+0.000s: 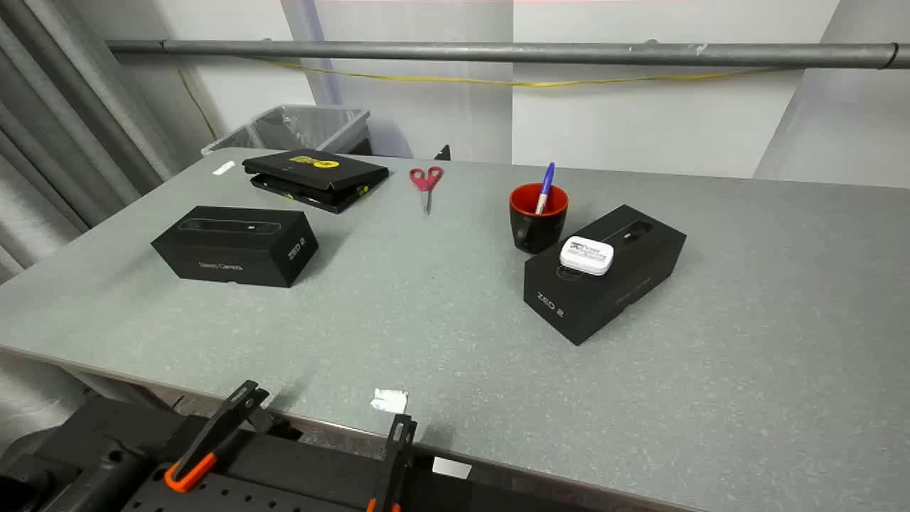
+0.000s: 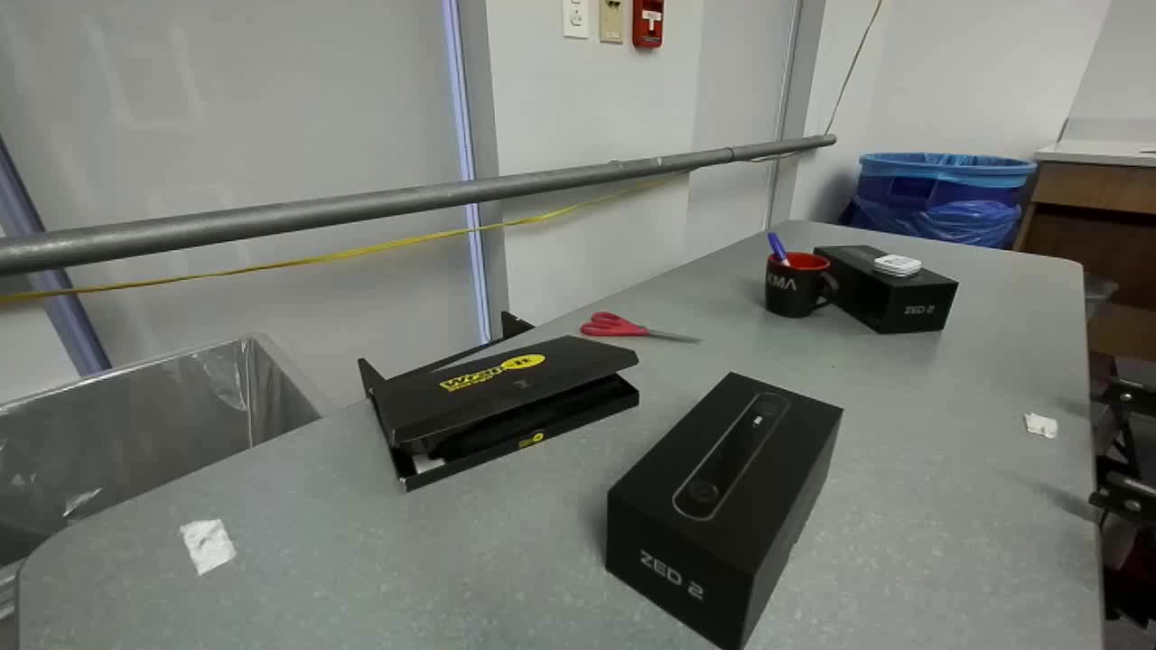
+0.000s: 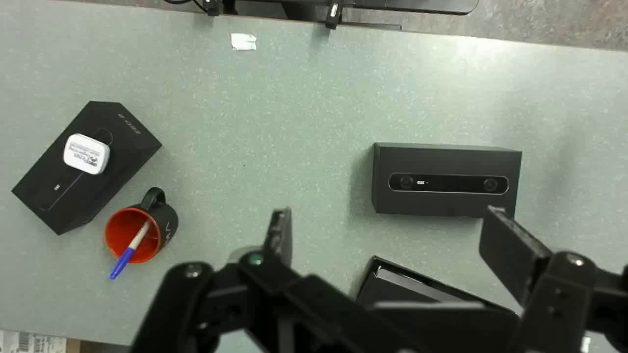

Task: Pick up the pen from the black cup and put it on the table.

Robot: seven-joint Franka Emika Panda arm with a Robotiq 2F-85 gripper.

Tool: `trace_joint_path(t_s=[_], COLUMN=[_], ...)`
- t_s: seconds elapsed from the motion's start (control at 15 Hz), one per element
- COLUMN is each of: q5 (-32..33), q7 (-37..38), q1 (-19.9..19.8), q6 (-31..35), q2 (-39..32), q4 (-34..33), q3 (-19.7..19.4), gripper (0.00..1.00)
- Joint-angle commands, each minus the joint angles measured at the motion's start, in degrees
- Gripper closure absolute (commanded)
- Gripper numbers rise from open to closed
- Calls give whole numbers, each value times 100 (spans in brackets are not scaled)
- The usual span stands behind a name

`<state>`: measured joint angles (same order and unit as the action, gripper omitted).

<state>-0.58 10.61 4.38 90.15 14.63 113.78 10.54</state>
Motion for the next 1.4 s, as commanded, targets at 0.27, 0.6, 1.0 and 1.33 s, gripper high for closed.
trace_joint_path(t_s=[0.27,0.6,1.0,1.33], q5=[82,411,632,552], q7=[-7,-183,8,-142], q1=[59,-218,-651,-570], q6=[171,1494,2354,2321], q2=[-2,-348,-1304,-1180], q4=[40,473,608,732], q3=[-67,-460,-1093,-1074], gripper=[1,0,0,0])
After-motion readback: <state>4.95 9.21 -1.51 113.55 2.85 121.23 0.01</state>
